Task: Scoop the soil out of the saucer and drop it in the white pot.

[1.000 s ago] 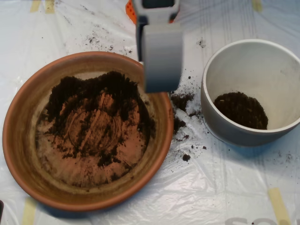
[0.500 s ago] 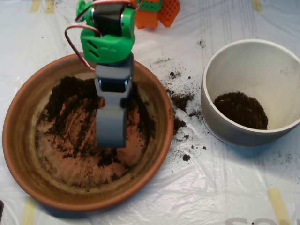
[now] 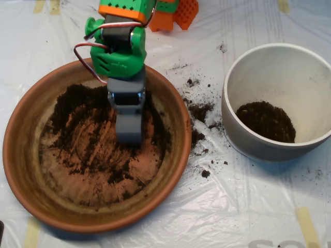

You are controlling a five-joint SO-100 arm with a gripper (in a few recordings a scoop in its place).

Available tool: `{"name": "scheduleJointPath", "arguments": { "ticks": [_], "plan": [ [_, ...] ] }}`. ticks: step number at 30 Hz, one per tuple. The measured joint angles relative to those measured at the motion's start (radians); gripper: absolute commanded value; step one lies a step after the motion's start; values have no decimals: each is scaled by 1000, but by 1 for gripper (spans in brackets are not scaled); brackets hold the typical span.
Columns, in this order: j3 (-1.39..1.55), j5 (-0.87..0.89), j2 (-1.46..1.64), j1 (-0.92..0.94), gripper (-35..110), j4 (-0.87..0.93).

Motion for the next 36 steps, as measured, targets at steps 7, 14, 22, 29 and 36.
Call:
{"name": "scheduleJointPath", "arguments": {
  "ticks": [7, 14, 22, 29, 36],
  "plan": [
    [81, -57, 95, 35, 13, -3],
    [143, -106, 199, 44, 1, 0],
    [144, -86, 284, 31, 0, 66],
    [28, 28, 359, -72, 0, 198],
    [-354, 138, 362, -267, 0, 400]
  ]
}}
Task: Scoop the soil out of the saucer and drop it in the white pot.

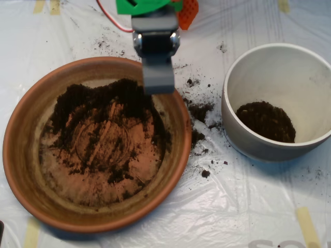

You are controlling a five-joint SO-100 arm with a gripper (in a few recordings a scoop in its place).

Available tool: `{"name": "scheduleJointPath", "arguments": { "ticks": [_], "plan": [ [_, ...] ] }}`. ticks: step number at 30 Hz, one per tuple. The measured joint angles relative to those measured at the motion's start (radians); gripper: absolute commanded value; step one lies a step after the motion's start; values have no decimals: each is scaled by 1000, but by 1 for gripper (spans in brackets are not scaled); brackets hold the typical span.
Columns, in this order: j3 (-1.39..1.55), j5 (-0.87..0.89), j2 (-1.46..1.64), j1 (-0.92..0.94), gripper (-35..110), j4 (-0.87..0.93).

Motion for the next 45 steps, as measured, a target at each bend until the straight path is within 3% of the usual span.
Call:
{"name": "scheduleJointPath", "arguments": {
  "ticks": [12, 16, 22, 30, 34, 45],
  "plan": [
    [-634, 3, -362, -354, 1, 189],
    [-707, -35, -446, -459, 38, 218],
    [-710, -46, -474, -514, 40, 227],
    [-503, -31, -321, -488, 35, 143],
    [-345, 0, -129, -407, 25, 74],
    [322, 12, 368, -264, 9, -196]
  ]
}}
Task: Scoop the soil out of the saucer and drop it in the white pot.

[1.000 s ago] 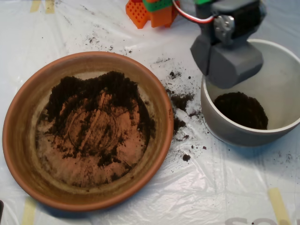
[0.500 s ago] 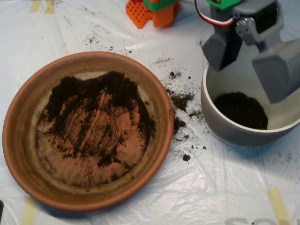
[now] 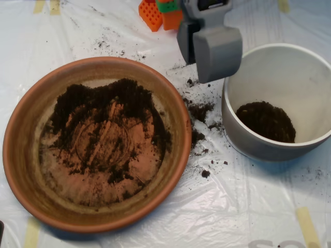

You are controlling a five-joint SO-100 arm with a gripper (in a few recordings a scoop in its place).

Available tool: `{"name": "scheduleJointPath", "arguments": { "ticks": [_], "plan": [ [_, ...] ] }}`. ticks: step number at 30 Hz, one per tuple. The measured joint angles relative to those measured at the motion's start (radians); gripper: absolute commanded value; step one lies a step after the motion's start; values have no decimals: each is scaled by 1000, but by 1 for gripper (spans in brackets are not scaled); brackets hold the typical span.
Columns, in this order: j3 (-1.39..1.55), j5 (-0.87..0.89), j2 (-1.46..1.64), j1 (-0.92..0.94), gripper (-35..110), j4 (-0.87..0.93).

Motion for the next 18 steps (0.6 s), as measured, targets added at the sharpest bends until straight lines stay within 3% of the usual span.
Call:
{"name": "scheduleJointPath", "arguments": {
  "ticks": [9, 18],
  "plan": [
    [477, -54, 337, -69, 0, -160],
    [742, -86, 541, -86, 0, -212]
  ]
}}
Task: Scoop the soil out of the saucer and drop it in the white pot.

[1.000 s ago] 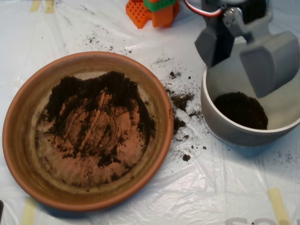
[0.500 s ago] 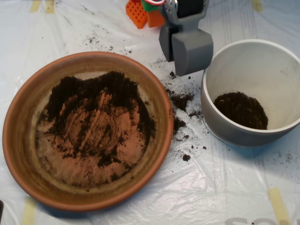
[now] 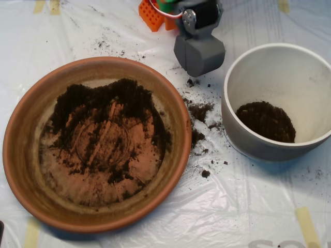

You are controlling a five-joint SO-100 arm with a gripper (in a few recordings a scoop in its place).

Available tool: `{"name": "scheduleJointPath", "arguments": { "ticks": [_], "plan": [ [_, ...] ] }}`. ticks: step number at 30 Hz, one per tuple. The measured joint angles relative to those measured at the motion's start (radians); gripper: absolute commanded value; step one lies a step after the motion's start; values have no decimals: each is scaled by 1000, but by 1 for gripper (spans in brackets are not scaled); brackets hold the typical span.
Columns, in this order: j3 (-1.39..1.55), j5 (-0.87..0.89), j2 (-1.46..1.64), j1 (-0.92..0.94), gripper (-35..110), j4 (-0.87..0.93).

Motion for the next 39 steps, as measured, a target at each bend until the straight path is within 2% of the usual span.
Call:
{"name": "scheduleJointPath", "arguments": {
  "ticks": [9, 19, 29, 31, 39],
  "plan": [
    [250, 63, 253, -6, 1, -60],
    [382, 115, 454, 20, 0, -69],
    [397, 115, 465, 32, 4, -69],
    [397, 115, 465, 32, 0, -69],
    [397, 115, 465, 28, 0, -69]
  ]
}}
